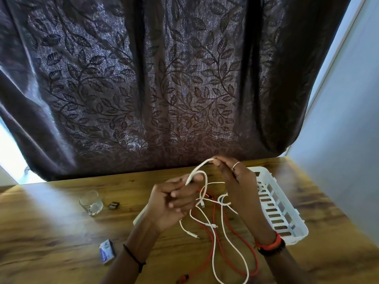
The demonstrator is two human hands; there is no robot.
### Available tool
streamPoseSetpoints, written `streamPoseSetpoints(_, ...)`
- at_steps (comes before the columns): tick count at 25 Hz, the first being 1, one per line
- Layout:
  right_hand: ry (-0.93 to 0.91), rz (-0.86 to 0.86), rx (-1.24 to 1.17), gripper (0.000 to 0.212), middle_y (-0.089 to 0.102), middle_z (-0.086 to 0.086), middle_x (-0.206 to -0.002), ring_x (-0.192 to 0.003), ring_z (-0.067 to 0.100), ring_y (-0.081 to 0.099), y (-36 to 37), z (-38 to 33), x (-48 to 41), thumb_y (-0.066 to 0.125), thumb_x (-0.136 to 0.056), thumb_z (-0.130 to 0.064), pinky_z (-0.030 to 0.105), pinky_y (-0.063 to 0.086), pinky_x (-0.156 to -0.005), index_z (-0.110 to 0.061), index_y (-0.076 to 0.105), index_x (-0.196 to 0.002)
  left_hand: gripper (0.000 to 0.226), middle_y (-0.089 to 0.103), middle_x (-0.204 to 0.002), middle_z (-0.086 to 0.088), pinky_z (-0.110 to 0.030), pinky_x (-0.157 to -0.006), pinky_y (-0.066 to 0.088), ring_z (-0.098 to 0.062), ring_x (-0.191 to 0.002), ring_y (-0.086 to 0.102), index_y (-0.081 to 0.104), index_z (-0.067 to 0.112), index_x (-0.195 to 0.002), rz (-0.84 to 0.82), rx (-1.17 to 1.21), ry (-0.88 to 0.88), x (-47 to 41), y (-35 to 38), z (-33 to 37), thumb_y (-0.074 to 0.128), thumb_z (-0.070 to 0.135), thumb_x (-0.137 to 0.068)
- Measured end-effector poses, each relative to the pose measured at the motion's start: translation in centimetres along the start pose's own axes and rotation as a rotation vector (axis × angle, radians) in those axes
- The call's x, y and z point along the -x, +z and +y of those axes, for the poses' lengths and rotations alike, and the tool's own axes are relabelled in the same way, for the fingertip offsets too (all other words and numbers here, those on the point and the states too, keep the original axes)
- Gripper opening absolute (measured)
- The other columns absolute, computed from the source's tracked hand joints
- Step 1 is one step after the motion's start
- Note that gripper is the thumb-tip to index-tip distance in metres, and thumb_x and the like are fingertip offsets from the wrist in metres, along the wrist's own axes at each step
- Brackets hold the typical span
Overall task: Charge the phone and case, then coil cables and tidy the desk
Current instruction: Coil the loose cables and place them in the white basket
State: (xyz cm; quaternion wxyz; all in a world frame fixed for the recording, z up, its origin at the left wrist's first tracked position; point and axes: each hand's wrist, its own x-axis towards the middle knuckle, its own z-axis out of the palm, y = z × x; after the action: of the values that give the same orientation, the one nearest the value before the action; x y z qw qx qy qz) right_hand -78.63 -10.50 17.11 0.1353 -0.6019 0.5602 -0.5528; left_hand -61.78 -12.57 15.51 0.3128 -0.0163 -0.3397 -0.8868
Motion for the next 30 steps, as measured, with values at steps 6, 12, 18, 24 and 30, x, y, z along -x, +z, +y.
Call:
streamPoseSetpoints(6,0.037,0.011,0.012,0.022,0.058,-0.036,-0.085,-0.082,0.001,0.063,1.1,0.2,1.5,0.059,-0.089,-0.017,0.007,0.046,-0.067,-0.028,0.067,-0.106,0.048,0.033,-0.064,0.005,-0.021,-0.052,0.027,-0.006,-0.051,0.03,0.03,-0.007,-0.141,0.145,0.1,0.219,-0.5,-0.8,-0.5,0.022,0.007,-0.095)
streamPoseSetpoints(12,-0.013,-0.095,0.271,0.016,0.052,-0.012,-0.047,-0.036,0.004,0.042,1.7,-0.7,3.4,0.058,-0.088,-0.012,0.013,0.029,-0.039,-0.017,0.07,-0.098,0.046,0.026,-0.058,0.008,-0.018,-0.045,0.025,-0.007,-0.044,0.022,0.038,-0.002,-0.139,0.221,0.137,0.299,-1.5,-0.1,0.2,0.036,0.02,-0.099)
streamPoseSetpoints(18,0.051,-0.293,0.491,0.024,0.07,0.003,-0.086,-0.074,0.018,0.067,1.6,-1.8,4.6,0.049,-0.094,-0.024,0.025,0.043,-0.058,-0.019,0.064,-0.112,0.042,0.031,-0.054,0.006,-0.015,-0.044,0.036,-0.003,-0.04,0.031,0.046,0.012,-0.136,0.522,-0.342,0.386,-3.1,1.8,0.1,0.04,0.023,-0.096)
streamPoseSetpoints(24,0.156,-0.481,0.516,0.037,0.062,-0.005,-0.116,-0.109,0.014,0.057,0.0,-4.6,5.4,0.035,-0.096,-0.047,0.026,0.043,-0.085,-0.029,0.048,-0.126,0.046,0.047,-0.052,0.008,-0.029,-0.052,0.052,-0.008,-0.046,0.047,0.037,0.051,-0.131,0.624,-1.188,0.5,-4.0,1.5,0.3,0.037,0.017,-0.099)
streamPoseSetpoints(30,0.109,-0.358,0.494,0.025,0.064,-0.013,-0.092,-0.082,0.002,0.059,-2.2,-5.1,3.8,0.047,-0.092,-0.042,0.016,0.047,-0.071,-0.033,0.055,-0.114,0.013,0.057,-0.056,0.004,-0.041,-0.056,0.051,-0.012,-0.05,0.057,0.045,0.029,-0.109,0.661,-1.84,0.435,-3.4,1.5,0.8,0.037,0.027,-0.099)
